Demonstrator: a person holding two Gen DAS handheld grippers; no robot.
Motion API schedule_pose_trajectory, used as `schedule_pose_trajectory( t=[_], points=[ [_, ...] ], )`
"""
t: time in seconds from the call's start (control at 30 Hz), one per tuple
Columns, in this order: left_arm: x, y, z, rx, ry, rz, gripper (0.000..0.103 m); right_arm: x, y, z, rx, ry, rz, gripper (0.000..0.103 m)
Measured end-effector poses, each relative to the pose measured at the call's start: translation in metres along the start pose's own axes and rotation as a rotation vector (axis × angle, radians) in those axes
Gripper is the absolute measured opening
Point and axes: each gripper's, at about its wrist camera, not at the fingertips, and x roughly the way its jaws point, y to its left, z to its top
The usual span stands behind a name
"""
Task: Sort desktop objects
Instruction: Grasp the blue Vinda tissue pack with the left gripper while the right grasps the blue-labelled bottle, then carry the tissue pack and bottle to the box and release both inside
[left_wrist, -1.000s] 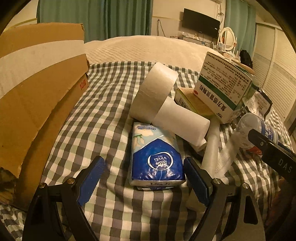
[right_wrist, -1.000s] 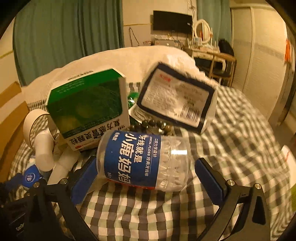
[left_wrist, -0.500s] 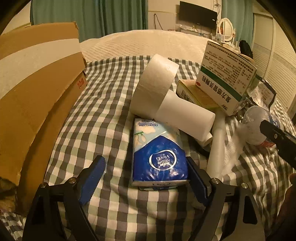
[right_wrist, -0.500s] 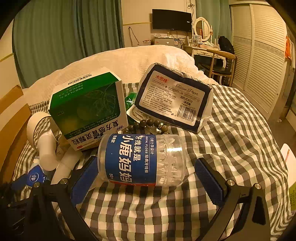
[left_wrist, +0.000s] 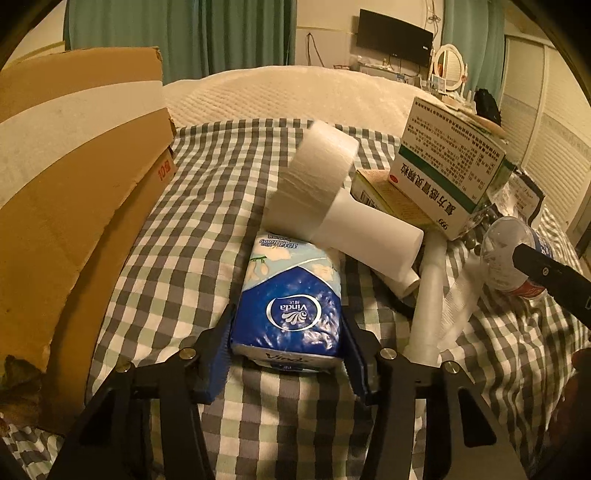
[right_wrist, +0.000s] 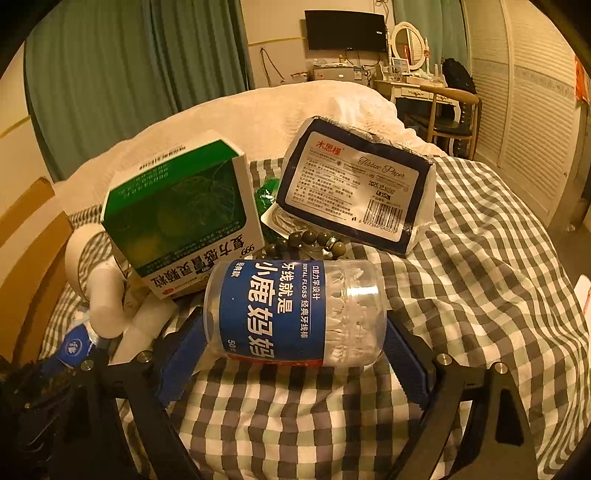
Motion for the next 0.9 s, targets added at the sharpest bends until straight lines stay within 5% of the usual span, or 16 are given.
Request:
schedule_pose_trajectory(
  t=[0.67, 0.9],
  points=[
    [-0.060, -0.004, 0.019, 0.002, -0.111, -0.036, 0.051, -0.046, 0.008, 0.015, -0.032, -0.113, 0.029, 0.090],
    [-0.098, -0.001, 0.035, -0.050, -0.205, -0.085, 0.051, -0.083, 0.006, -0.012, -0.015, -0.040, 0.074, 0.090]
  ],
)
